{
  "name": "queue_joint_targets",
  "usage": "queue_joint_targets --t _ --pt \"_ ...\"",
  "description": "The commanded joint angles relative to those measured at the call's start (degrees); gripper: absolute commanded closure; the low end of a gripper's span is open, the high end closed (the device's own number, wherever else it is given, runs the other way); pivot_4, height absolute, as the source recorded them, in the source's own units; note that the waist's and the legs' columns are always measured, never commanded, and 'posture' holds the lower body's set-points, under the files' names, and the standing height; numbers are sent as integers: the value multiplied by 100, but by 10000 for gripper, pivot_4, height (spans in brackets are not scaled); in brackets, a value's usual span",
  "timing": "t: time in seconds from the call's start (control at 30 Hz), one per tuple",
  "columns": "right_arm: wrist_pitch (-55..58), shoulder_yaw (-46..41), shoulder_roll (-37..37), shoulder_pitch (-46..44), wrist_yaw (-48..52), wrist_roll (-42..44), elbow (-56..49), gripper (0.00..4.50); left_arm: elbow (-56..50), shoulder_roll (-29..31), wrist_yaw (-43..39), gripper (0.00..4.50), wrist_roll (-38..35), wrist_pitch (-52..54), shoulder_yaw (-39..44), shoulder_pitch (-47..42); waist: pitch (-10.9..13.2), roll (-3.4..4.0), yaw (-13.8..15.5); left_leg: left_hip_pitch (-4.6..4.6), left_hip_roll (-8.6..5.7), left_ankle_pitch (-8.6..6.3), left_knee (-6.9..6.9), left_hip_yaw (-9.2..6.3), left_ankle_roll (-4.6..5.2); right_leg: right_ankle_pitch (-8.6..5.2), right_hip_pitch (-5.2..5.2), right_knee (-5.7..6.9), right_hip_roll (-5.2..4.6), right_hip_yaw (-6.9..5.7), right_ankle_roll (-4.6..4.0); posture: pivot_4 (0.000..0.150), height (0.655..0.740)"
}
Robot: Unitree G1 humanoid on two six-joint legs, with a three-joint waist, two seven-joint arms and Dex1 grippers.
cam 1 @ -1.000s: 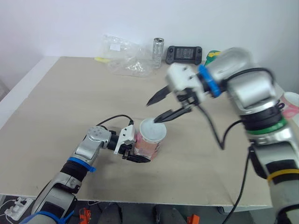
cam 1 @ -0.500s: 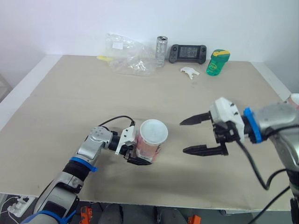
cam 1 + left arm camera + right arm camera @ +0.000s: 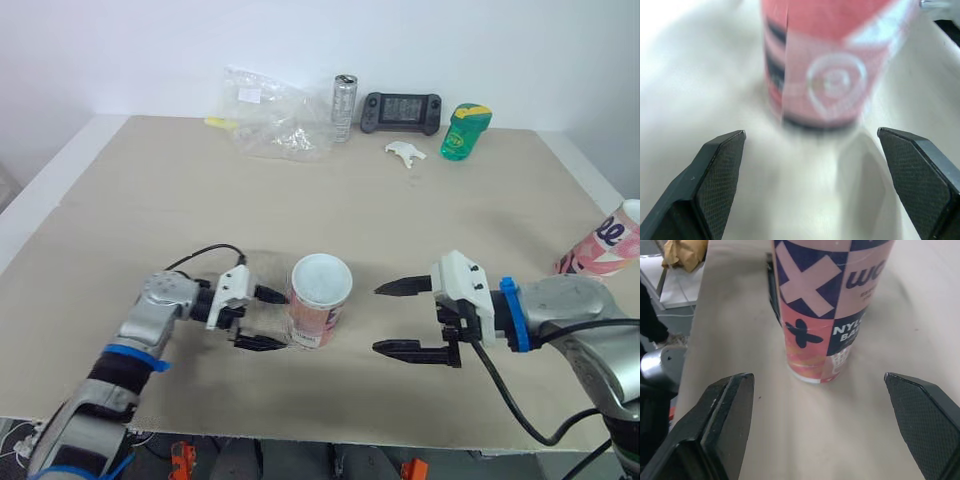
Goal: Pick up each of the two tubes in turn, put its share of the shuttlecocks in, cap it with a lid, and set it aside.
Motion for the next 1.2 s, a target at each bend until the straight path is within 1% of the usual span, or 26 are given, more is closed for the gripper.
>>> queue_joint_targets --t 0.03,0.1,0.2,0.3,0.47,0.6,0.77,1.2 --pt "-360 217 356 29 -339 -167 109 0 -666 329 64 932 -295 91 447 360 7 -4 4 -1 0 -1 0 -1 -2 -1 0 0 -1 -1 1 1500 7236" --pt "-515 416 521 113 -487 -372 261 0 -1078 425 172 932 -579 196 727 550 23 -3 22 -4 1 -3 2 -1 -6 -2 0 -1 -2 -2 2 1500 7236" --pt "-752 670 615 306 -507 -600 417 0 -1966 577 417 932 -1253 847 1244 870 54 -18 62 -21 0 -4 13 -2 -11 -2 -6 -2 -13 -12 9 1500 7236" --pt "-771 745 822 280 -633 -569 479 0 -2921 860 605 932 -1820 1458 1640 1363 69 -19 51 -45 -1 -4 18 -2 -15 -2 -32 -2 -16 -12 12 1500 7236" --pt "-845 897 1047 231 -719 -605 554 0 -3876 1158 967 932 -2415 2061 2220 2057 79 -20 38 -49 0 -5 16 -4 -17 -3 -41 0 -12 -11 11 1500 7236" --pt "-688 1061 1152 97 -674 -532 621 0 -4505 1231 1238 932 -2753 2310 2535 2522 84 -22 41 -48 5 -4 16 -8 -18 -1 -42 2 -7 -15 5 1500 7236" --pt "-639 1196 1266 -118 -630 -504 787 0 -4827 1187 1602 932 -2960 2444 2647 2697 86 -23 50 -47 3 1 21 -5 -26 7 -40 2 -11 -12 11 1500 7236" --pt "-729 1370 1536 -449 -580 -572 1201 0 -4965 1113 1661 932 -2867 2187 2434 2782 86 -23 47 -48 3 2 22 -3 -28 10 -43 2 -8 -10 7 1500 7236"
